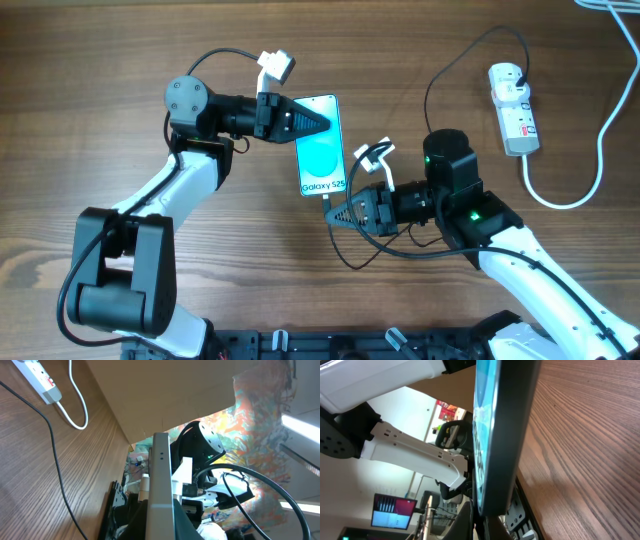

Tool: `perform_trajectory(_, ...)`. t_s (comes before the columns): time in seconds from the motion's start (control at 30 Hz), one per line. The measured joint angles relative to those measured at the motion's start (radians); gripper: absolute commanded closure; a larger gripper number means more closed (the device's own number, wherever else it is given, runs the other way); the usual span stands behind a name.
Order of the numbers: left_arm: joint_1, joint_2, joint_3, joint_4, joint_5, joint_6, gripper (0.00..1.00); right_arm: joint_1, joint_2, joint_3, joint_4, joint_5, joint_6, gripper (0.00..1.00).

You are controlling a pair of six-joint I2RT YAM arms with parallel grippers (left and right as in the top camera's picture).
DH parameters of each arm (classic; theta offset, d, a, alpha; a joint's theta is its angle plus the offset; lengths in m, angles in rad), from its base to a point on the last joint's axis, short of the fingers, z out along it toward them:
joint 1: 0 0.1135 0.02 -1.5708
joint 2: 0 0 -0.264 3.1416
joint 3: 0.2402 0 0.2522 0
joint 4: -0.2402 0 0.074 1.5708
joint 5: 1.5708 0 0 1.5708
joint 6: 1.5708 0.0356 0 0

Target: Plug charger to phone and switch on socket

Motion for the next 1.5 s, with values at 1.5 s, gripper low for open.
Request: perform_trajectory(1.5,-0.001,0.0,0.0,0.0,0.0,0.0,0.96,0.0,0.0,0.0,0.0,0.0,0.023,0.96)
